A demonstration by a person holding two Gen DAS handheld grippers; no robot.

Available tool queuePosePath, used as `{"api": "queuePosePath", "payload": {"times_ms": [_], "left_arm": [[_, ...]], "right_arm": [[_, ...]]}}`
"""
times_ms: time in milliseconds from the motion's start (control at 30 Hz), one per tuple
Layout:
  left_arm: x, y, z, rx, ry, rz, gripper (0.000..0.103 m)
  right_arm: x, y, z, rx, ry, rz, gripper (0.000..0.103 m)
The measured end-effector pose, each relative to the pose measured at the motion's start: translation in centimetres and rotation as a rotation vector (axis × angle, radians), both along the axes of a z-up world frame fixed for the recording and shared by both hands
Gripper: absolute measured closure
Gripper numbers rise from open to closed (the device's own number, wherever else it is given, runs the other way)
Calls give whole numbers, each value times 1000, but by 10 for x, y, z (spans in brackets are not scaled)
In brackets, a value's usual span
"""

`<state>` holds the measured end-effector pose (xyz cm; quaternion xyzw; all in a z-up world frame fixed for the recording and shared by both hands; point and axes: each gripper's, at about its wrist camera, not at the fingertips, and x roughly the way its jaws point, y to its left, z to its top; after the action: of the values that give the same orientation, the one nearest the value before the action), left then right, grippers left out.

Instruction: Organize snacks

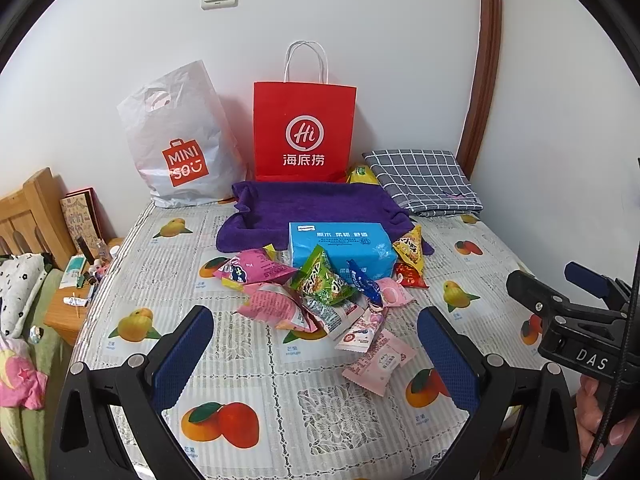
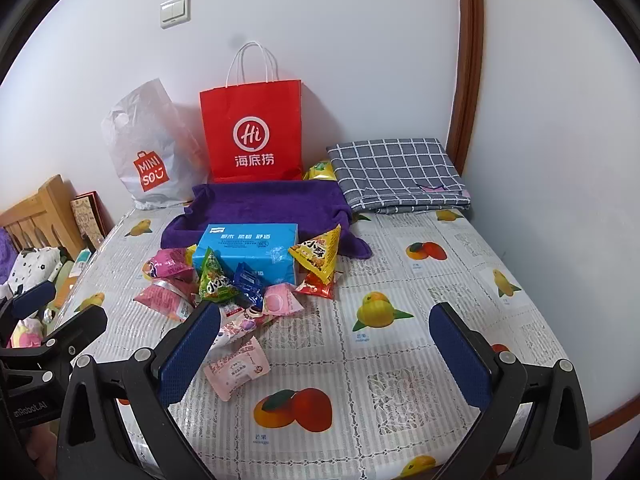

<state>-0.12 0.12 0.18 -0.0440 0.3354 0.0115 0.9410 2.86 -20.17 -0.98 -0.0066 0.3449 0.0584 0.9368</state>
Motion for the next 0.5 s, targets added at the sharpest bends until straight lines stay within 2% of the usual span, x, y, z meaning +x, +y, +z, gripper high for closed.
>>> {"api": "queuePosePath", "payload": {"times_ms": [500], "left_arm": [[-1,-5,2,10,10,-10,1]], "right_arm": [[-2,2,2,1,-2,-1,0]]}}
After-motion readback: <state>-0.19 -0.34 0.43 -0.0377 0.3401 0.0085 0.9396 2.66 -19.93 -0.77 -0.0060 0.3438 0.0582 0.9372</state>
